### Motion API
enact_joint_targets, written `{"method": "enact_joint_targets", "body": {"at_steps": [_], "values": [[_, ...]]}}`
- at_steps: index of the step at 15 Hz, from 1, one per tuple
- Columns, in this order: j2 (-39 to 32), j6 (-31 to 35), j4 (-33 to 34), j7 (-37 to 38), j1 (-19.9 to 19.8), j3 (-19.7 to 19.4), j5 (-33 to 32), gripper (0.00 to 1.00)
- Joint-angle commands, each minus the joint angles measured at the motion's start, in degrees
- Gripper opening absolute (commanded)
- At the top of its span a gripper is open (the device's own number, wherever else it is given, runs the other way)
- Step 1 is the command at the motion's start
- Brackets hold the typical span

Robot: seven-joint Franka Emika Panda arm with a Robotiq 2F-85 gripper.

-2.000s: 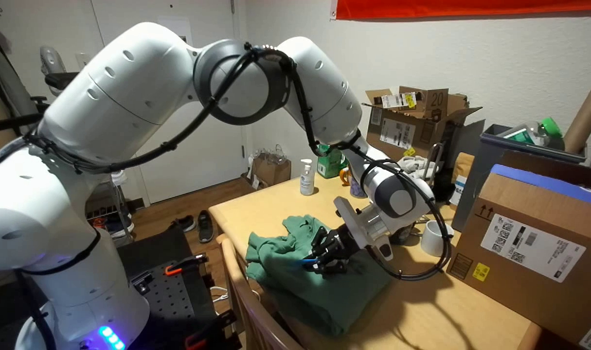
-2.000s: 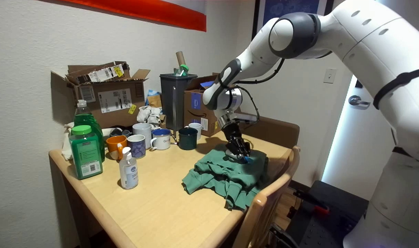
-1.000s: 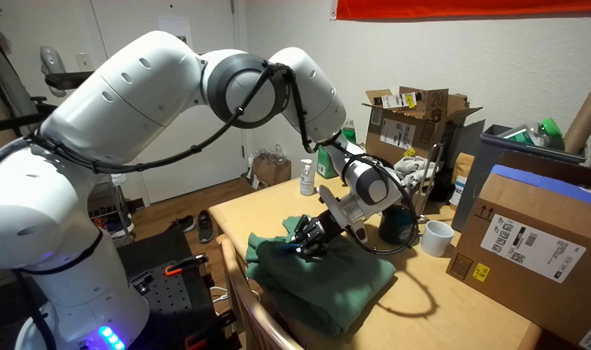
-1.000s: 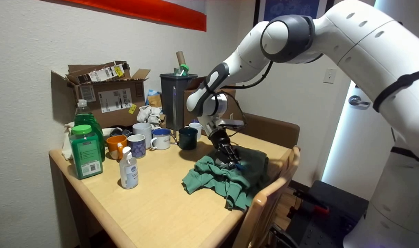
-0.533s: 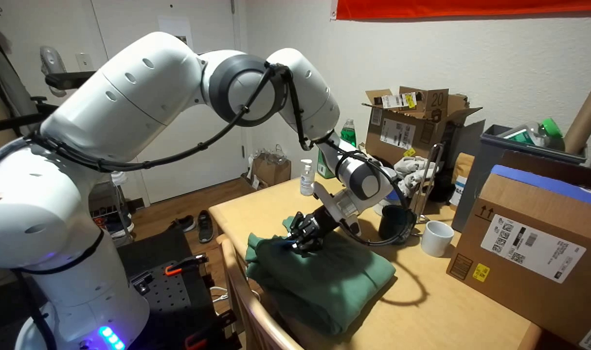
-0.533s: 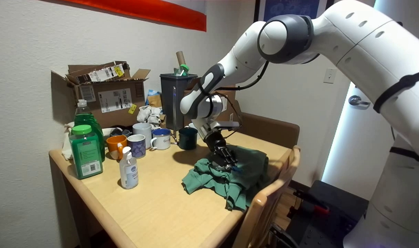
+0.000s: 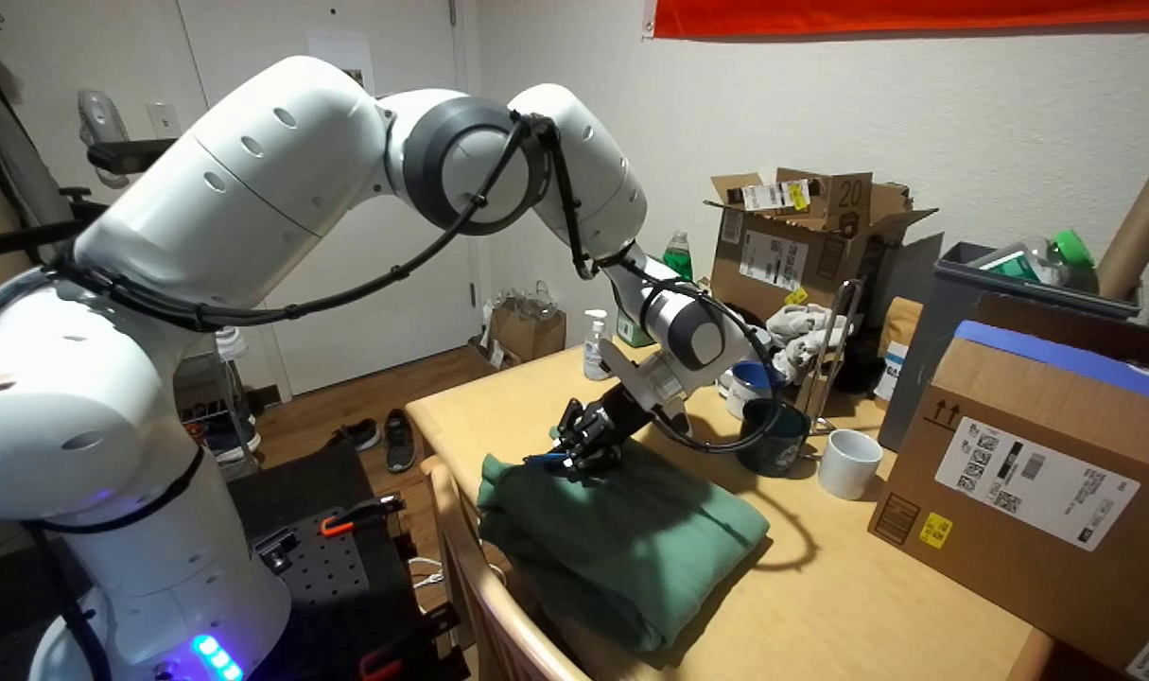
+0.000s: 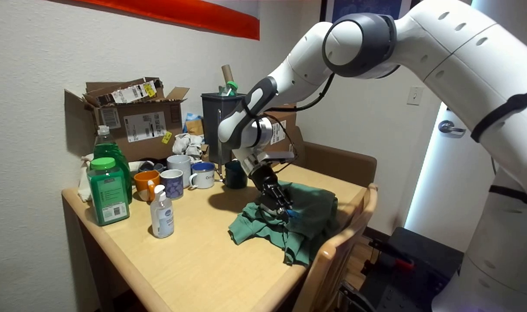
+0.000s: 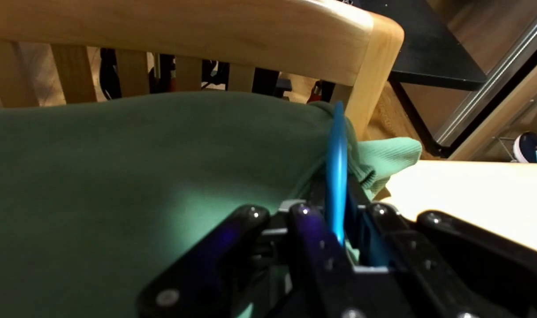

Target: Pick the object next to the sweater and rub it against the sweater

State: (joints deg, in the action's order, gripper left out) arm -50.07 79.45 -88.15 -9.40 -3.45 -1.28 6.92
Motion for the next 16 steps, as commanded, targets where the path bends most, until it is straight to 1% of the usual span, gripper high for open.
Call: {"method": "enact_joint_targets", "body": {"at_steps": [1,11,16], "values": [[2.0,-0.1,-1.6,2.1,1.1,1.3,-0.6,0.03],[3.6,0.9,-2.9,2.3,3.6,2.5,-0.7,0.03],[6.6,2.4,-6.2,1.0,4.1,3.4,-0.8,0.03]]}}
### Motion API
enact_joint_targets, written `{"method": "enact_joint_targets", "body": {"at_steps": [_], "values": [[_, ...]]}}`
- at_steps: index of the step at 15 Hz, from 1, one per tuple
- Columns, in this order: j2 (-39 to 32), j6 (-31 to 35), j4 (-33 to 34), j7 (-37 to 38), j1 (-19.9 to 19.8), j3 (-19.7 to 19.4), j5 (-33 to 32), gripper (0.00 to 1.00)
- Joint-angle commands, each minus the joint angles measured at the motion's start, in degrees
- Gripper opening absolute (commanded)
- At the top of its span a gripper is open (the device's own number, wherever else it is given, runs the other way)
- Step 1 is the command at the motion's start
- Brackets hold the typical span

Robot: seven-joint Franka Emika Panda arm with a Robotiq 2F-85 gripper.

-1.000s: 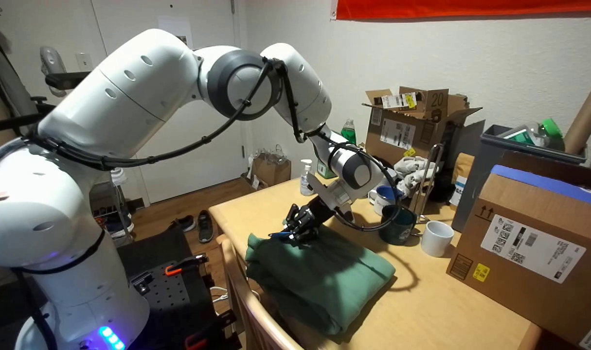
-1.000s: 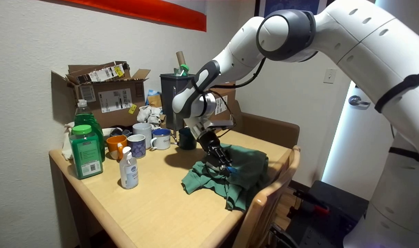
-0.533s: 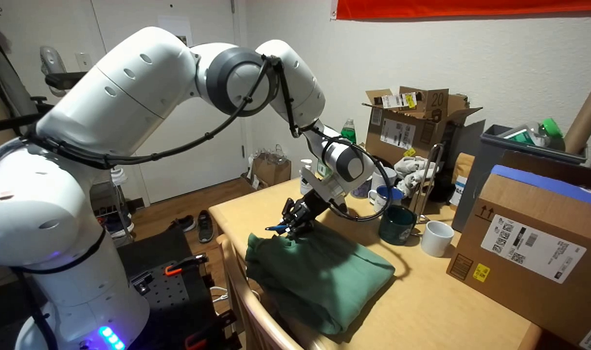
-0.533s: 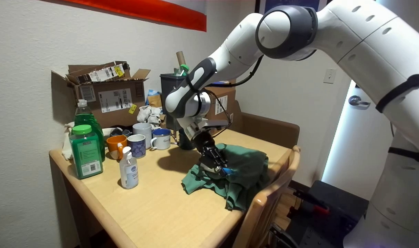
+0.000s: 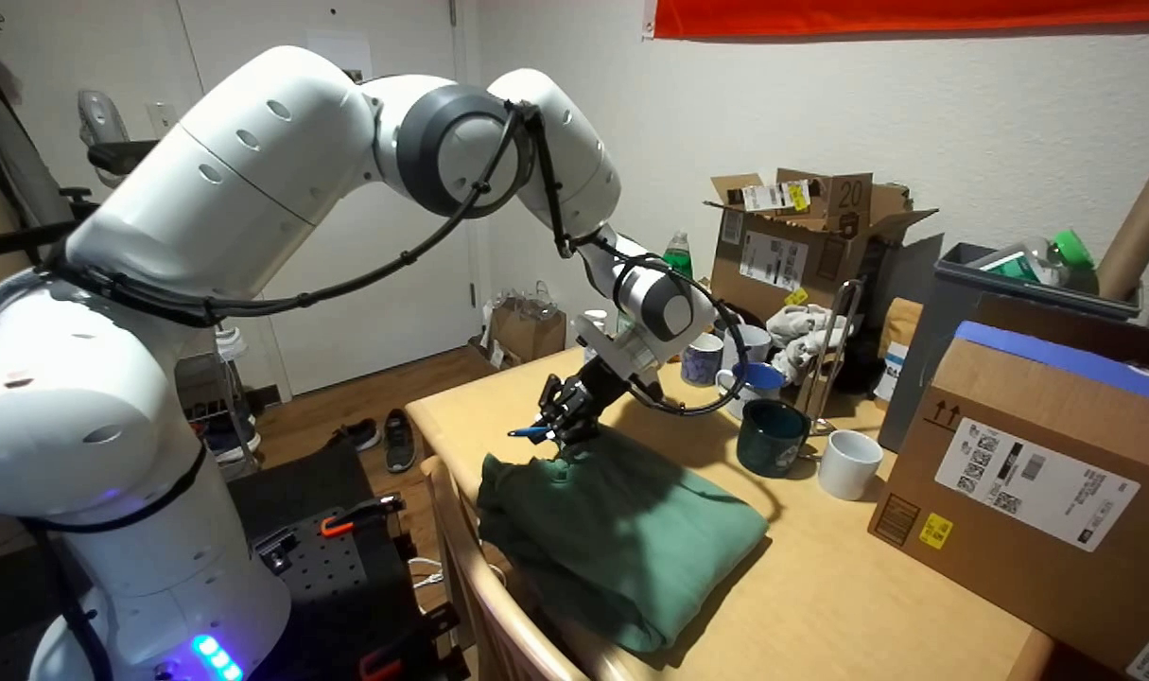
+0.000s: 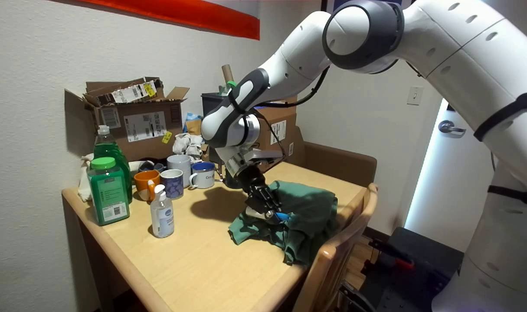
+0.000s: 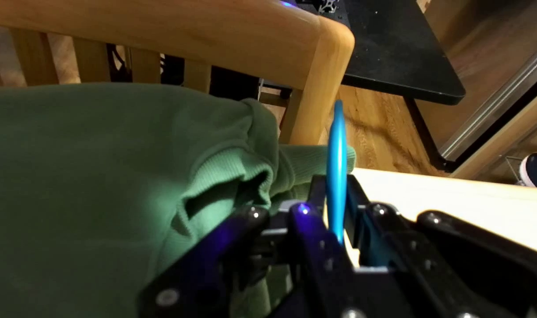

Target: Pick the object next to the sweater and rub it against the sweater

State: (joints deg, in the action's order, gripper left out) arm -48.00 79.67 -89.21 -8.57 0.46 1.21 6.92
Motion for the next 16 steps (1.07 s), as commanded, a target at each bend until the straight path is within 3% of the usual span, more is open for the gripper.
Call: {"method": "enact_joint_targets", "body": {"at_steps": [1,5,6,15,16], "values": [[5.0,2.6,-5.8,-0.3,0.3,1.3,-0.8,0.03],[5.6,3.4,-6.9,-2.0,0.3,2.9,-0.5,0.03],[2.7,1.4,-3.4,-0.4,0.1,2.5,-0.1,0.13],[3.0,1.9,-4.1,-1.1,0.2,2.9,-0.1,0.13],[2.7,2.1,-3.9,-1.0,0.3,2.9,-0.1,0.03]]}}
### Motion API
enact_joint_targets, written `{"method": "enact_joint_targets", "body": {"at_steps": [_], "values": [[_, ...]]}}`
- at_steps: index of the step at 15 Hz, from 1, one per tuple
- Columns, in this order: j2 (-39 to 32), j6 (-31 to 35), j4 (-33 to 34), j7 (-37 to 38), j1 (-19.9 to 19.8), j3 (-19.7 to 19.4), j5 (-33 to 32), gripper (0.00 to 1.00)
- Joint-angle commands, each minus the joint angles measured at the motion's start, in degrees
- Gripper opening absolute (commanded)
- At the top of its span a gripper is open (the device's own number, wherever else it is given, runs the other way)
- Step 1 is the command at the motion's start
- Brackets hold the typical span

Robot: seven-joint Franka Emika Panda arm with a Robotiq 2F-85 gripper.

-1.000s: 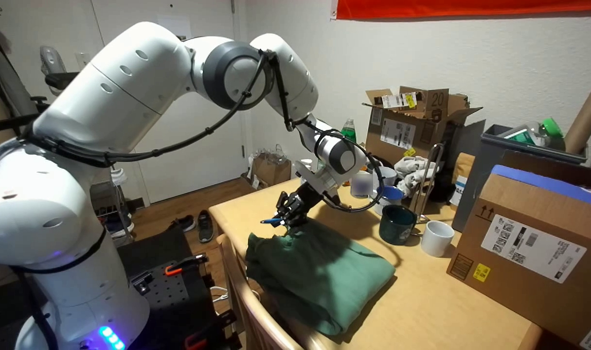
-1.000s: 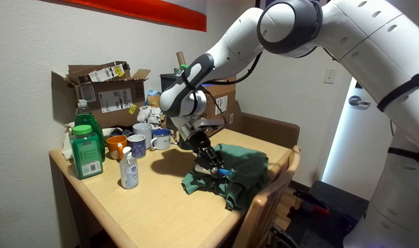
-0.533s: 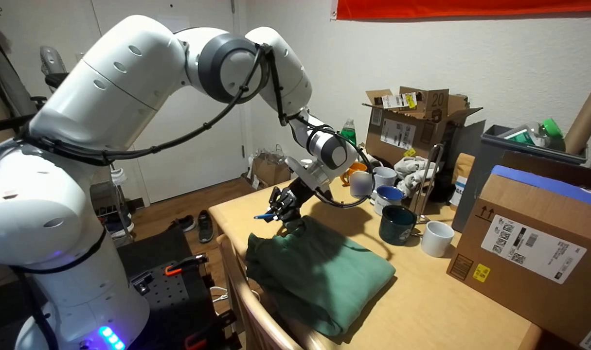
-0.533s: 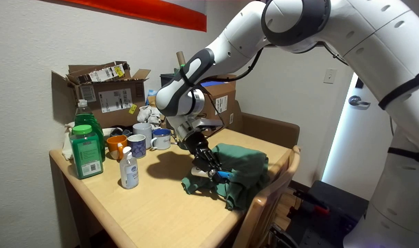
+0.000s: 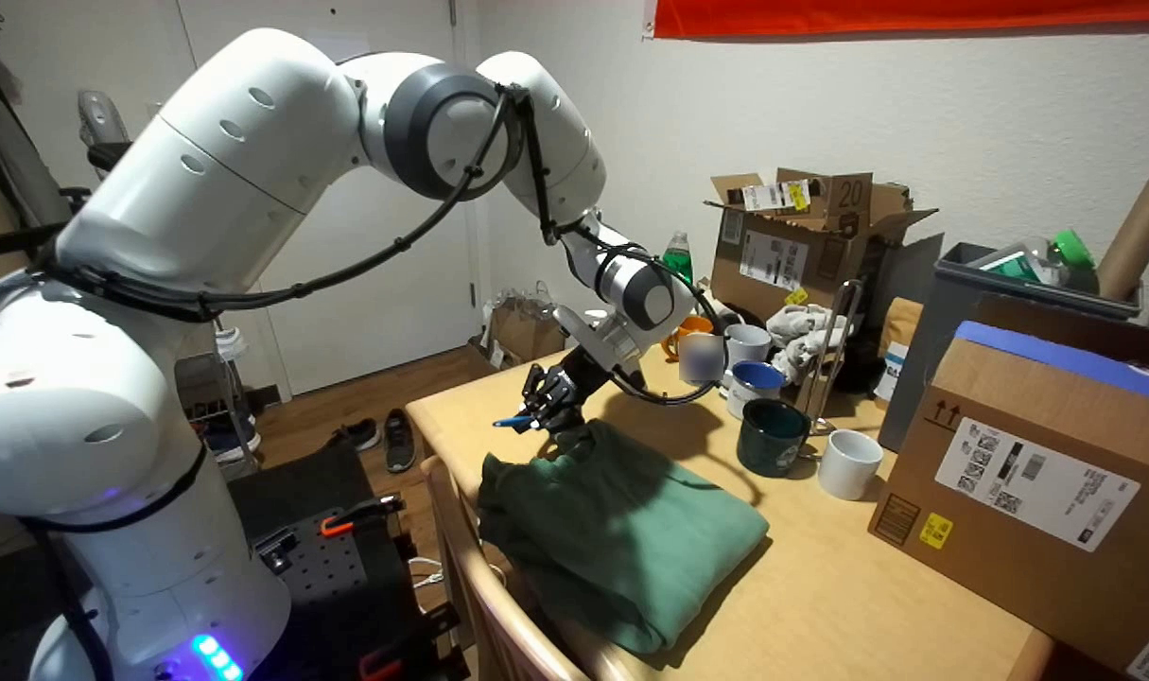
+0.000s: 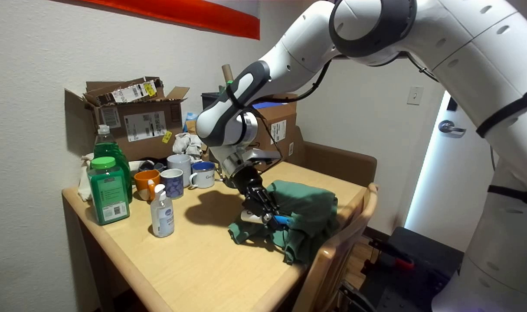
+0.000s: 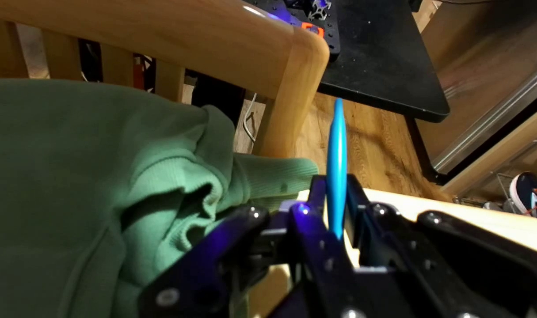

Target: Pick the object next to the sweater and rub it against the sweater

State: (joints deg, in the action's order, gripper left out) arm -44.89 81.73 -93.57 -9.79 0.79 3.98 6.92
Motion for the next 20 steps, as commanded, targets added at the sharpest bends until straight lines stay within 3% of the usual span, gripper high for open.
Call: {"method": "enact_joint_targets", "body": {"at_steps": [1,13,20], "values": [[-0.6,0.6,0.6,0.0,0.0,0.3,-0.1,0.03],[-7.1,8.2,7.0,0.0,2.4,3.3,0.8,0.03],[-6.9,11.4,5.4,1.0,3.7,3.3,0.5,0.03]]}}
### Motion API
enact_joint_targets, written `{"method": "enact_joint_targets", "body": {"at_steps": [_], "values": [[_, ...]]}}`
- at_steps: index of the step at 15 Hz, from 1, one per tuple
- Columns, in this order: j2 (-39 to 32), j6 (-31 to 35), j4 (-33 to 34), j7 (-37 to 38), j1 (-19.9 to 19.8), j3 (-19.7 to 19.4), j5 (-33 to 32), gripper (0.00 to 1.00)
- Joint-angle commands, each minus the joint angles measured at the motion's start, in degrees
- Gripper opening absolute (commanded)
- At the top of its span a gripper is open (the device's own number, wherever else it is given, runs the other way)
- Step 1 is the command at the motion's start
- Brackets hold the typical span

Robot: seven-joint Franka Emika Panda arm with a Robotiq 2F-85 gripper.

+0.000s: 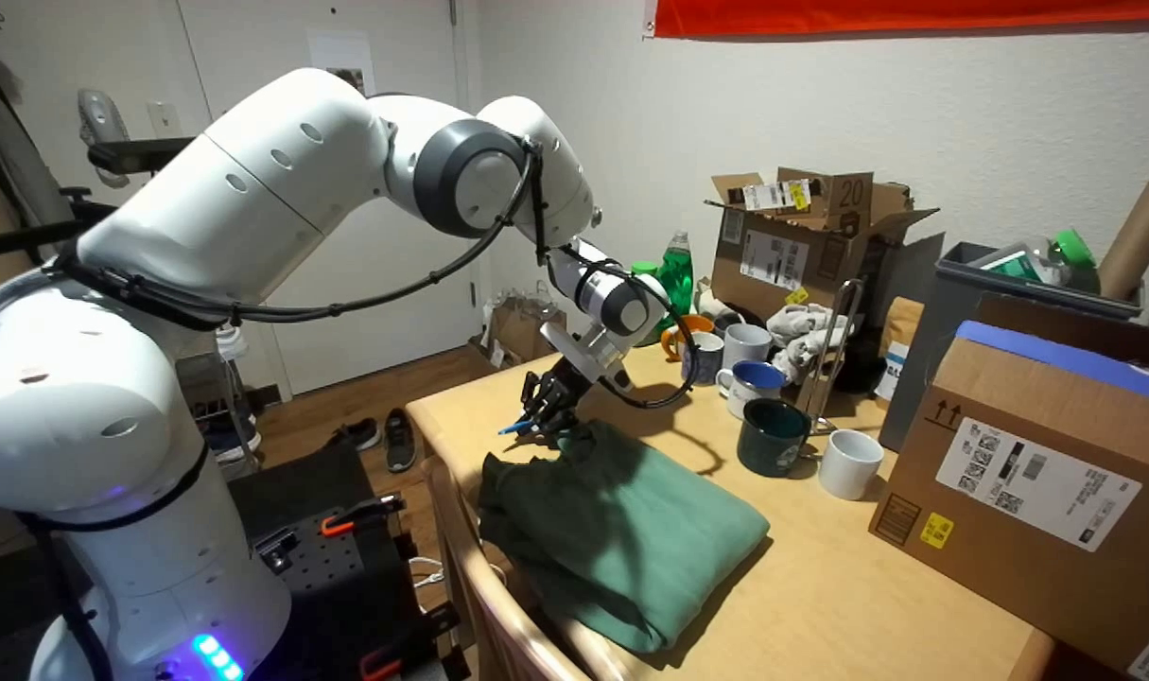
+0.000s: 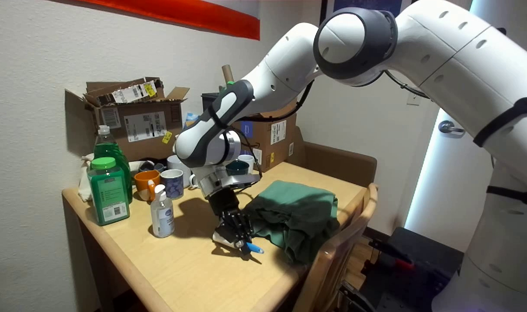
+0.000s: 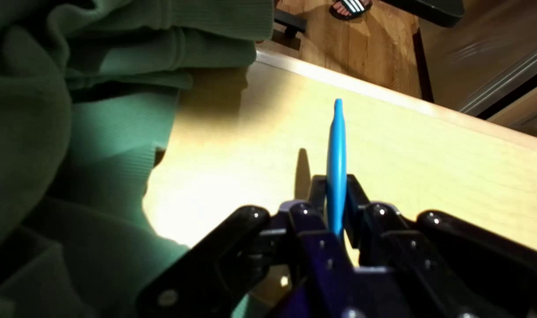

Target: Pick the object next to the sweater and rub it against the sweater

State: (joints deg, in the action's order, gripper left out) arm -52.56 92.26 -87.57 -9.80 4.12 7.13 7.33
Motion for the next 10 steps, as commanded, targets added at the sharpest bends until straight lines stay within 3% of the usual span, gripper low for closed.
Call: {"method": "enact_joint_targets", "body": {"at_steps": [1,2,4,10], "values": [[0.9,0.7,-0.6,1.3,0.6,0.1,0.0,0.11],[1.3,0.8,-1.0,1.3,0.7,0.1,-0.1,0.38],[1.9,0.9,-1.5,1.9,1.2,0.0,-0.3,0.46],[3.7,3.3,-3.5,7.3,2.9,-0.8,-0.5,0.92]]}}
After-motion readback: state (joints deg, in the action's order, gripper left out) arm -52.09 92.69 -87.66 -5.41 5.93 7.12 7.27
